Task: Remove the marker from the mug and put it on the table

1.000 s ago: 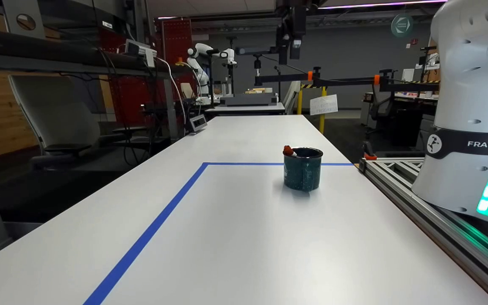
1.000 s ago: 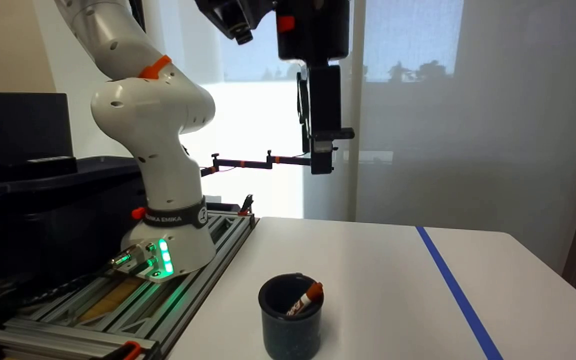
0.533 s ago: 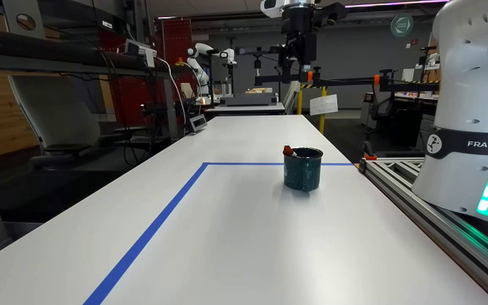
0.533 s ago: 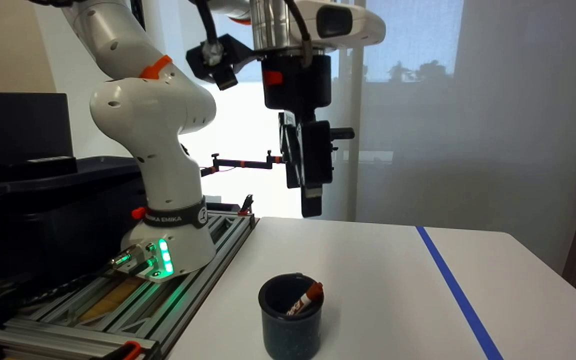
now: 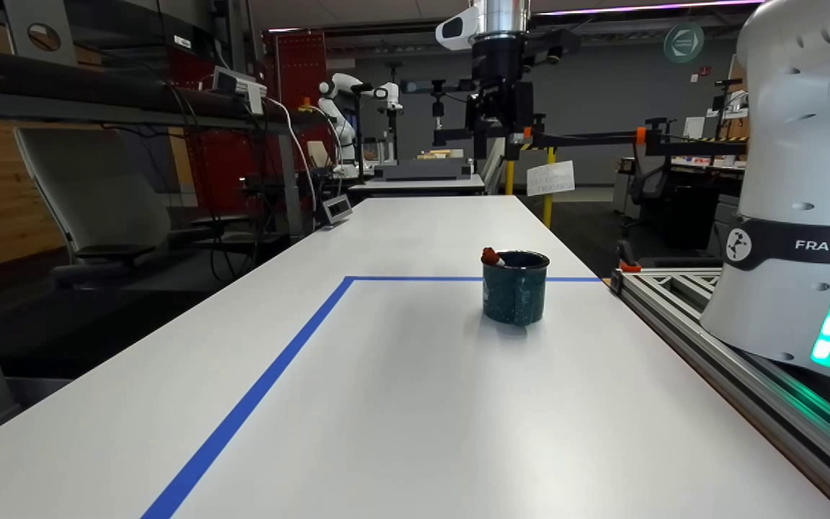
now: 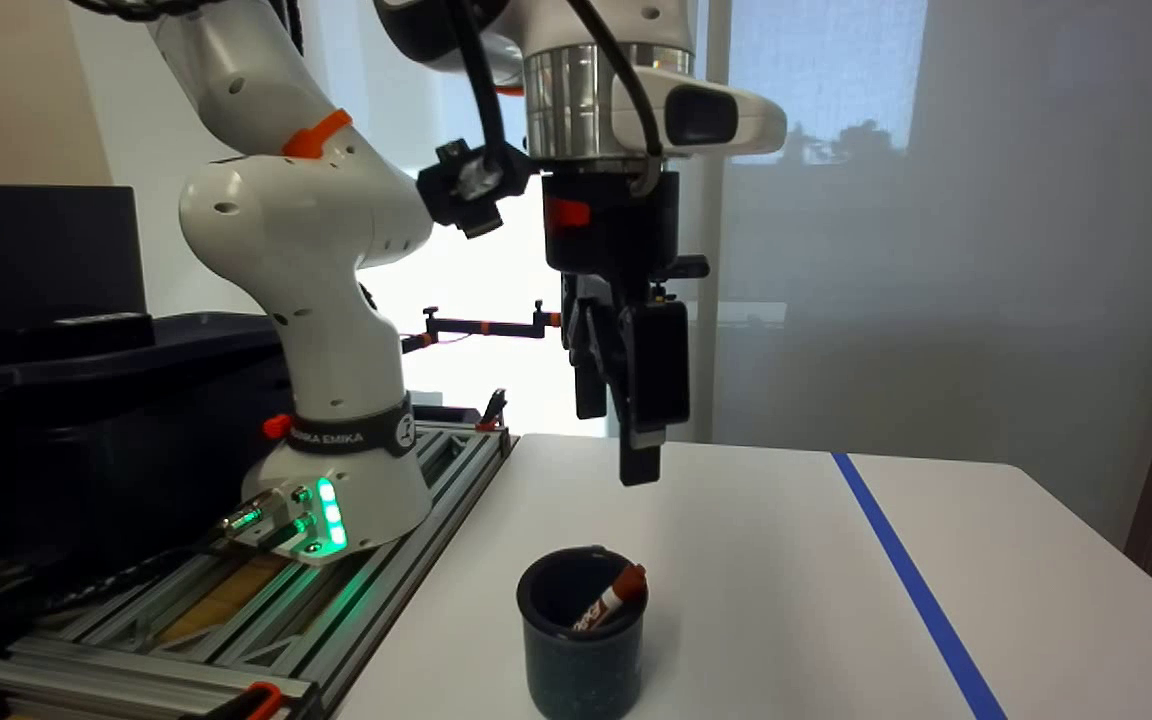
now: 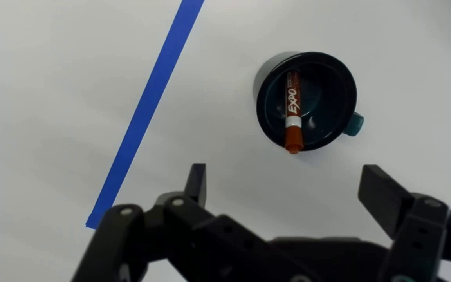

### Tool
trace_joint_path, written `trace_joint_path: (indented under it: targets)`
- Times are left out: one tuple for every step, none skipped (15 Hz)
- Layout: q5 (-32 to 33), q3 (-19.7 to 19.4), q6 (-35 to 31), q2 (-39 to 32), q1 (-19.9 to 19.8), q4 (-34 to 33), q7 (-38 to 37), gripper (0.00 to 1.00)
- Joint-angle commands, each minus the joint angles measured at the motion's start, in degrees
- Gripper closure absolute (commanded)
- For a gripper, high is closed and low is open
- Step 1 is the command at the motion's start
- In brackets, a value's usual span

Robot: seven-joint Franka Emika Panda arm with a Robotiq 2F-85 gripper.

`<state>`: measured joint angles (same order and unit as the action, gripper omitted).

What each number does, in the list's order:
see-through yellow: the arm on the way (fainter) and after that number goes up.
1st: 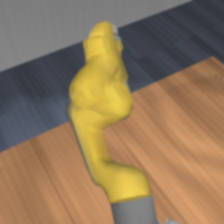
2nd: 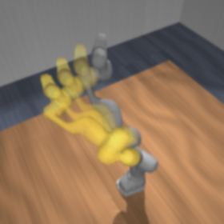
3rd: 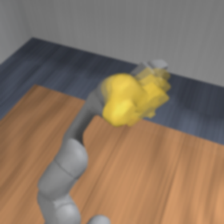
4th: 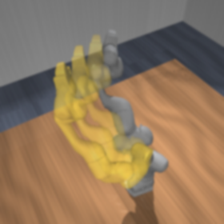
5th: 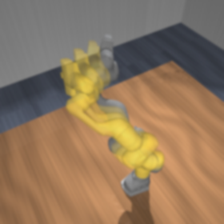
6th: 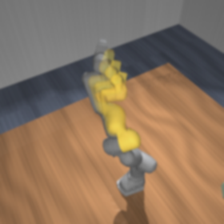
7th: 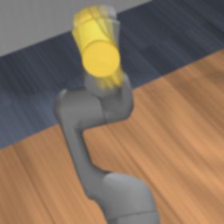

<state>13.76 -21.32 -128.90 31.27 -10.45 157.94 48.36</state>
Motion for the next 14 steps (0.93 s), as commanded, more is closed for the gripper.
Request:
trace_joint_path:
  targets:
    - [6.1,5.2,0.9,-2.4,-3.4,0.0,-5.4,0.00]
    - [8.1,6.8,3.1,-2.2,-4.3,-0.1,-7.7,0.00]
    - [4.4,3.9,1.0,-2.0,-2.1,-0.1,-4.1,0.00]
    - [5.8,5.0,1.6,-2.4,-2.6,-0.1,-5.7,0.00]
    - [6.4,5.5,2.0,-2.7,-2.8,-0.1,-6.5,0.00]
    - [6.6,5.7,2.2,-2.8,-2.9,-0.1,-6.8,0.00]
    - [6.6,5.8,2.3,-2.8,-3.0,-0.1,-6.9,0.00]
    - [6.7,5.8,2.3,-2.8,-3.1,-0.1,-6.9,0.00]
    - [6.6,5.7,3.6,-3.2,-3.1,-0.5,-6.5,0.00]
    - [6.4,5.6,4.6,-3.7,-3.0,-0.7,-6.1,0.00]
    - [5.8,5.4,5.8,-4.3,-2.8,-0.9,-6.1,0.00]
    - [5.1,5.2,6.9,-4.8,-2.6,-1.0,-6.1,0.00]
    - [4.4,5.2,8.3,-5.6,-2.4,-1.2,-6.3,0.00]
    - [4.1,5.2,9.0,-6.1,-2.3,-1.2,-6.8,0.00]
